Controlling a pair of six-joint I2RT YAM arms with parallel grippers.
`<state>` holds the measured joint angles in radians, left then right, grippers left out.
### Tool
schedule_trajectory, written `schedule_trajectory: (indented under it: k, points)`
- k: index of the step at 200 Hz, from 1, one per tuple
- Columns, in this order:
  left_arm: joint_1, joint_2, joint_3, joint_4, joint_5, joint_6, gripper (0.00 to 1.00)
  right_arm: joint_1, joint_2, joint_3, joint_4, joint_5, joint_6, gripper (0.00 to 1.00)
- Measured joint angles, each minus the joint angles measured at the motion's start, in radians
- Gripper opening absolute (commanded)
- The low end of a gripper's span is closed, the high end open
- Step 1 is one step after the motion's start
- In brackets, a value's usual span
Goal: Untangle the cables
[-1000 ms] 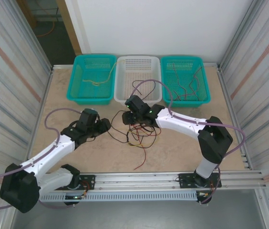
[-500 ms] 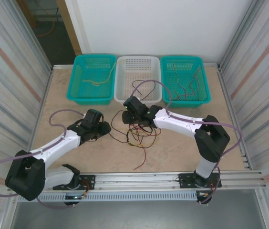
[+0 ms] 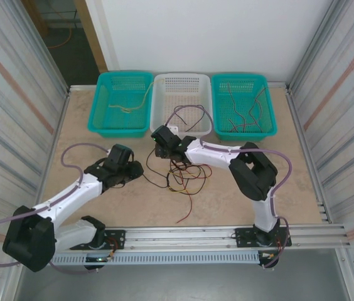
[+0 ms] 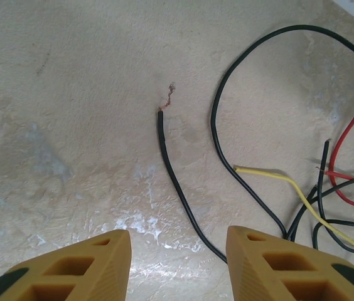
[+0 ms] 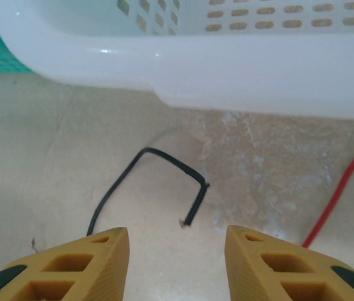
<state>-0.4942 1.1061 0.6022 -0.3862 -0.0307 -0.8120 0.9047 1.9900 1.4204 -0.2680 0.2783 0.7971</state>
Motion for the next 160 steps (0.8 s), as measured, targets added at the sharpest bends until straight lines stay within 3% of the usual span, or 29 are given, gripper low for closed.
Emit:
schedule_trajectory:
  k: [25, 43, 73, 91, 121, 160]
  points:
    - [0.0, -0.032, 0.0, -0.003, -0.009, 0.002, 0.47, -0.008, 0.043, 0.031, -0.001, 0.016, 0.008, 0.38]
    - [0.007, -0.055, 0.0, -0.006, -0.009, 0.004, 0.48, -0.011, 0.067, 0.043, -0.005, 0.028, 0.011, 0.3]
    - [0.033, -0.085, -0.002, -0.006, -0.007, 0.007, 0.49, -0.015, 0.083, 0.044, -0.018, 0.045, 0.021, 0.0]
    - [0.042, -0.101, -0.003, -0.012, -0.005, 0.011, 0.5, -0.015, 0.084, 0.044, -0.02, 0.049, 0.011, 0.0]
    - [0.042, -0.127, -0.007, -0.013, 0.006, 0.028, 0.66, 0.001, 0.045, 0.003, 0.004, 0.067, -0.029, 0.0]
    - [0.042, -0.138, -0.023, 0.018, 0.04, 0.03, 0.66, 0.088, -0.153, -0.132, 0.027, 0.098, -0.121, 0.0]
